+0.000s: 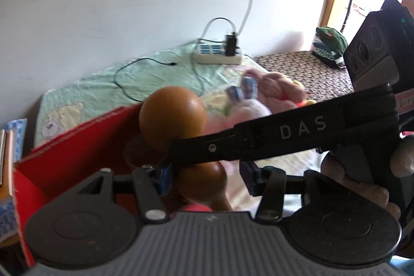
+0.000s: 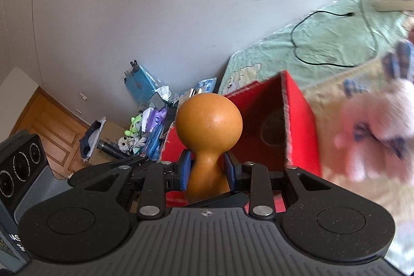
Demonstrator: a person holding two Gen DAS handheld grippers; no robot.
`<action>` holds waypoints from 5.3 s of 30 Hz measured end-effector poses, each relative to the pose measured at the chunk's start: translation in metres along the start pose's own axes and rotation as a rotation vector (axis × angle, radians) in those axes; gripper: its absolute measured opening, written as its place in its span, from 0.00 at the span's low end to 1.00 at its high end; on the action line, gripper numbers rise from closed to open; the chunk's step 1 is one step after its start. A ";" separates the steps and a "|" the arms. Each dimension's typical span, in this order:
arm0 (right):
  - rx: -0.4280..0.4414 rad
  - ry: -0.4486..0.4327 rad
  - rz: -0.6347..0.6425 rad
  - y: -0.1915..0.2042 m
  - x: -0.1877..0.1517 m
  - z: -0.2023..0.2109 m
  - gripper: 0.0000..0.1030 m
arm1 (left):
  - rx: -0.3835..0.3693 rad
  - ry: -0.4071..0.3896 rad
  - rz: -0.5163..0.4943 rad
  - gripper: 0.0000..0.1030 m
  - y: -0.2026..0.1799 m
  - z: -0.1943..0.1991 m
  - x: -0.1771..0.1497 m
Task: Organize objects
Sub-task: 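Lift the gourd toy and carry it into the red box, then lower the gourd toy beside the tape roll and open the right tool, then move the right tool out of the box toward the white cloth shoe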
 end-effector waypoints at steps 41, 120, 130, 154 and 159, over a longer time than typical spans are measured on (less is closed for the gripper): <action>-0.493 0.130 0.098 -0.042 0.000 -0.149 0.24 | -0.076 0.356 0.118 0.55 0.113 -0.115 -0.073; -0.392 -0.085 0.081 -0.021 0.004 -0.101 0.25 | 0.267 0.281 0.118 0.74 0.109 -0.069 -0.062; -0.339 -0.113 0.143 -0.008 -0.009 -0.075 0.29 | 0.324 0.271 0.171 0.84 0.090 -0.033 -0.058; -0.178 -0.062 0.234 0.015 -0.047 -0.020 0.46 | 0.481 0.310 0.318 0.87 0.038 0.016 -0.082; -0.156 -0.051 0.249 0.015 -0.055 -0.009 0.45 | 0.514 0.321 0.331 0.88 0.028 0.022 -0.086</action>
Point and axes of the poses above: each gripper's, at about its wrist camera, not at the fingertips, and z roughly against the way its jaws point, y to its left, x to its top, the point moved 7 cm from there along -z, roughly the way its jaws point, and after that the axes turned 11 degrees about -z, right-handed, at the moved point
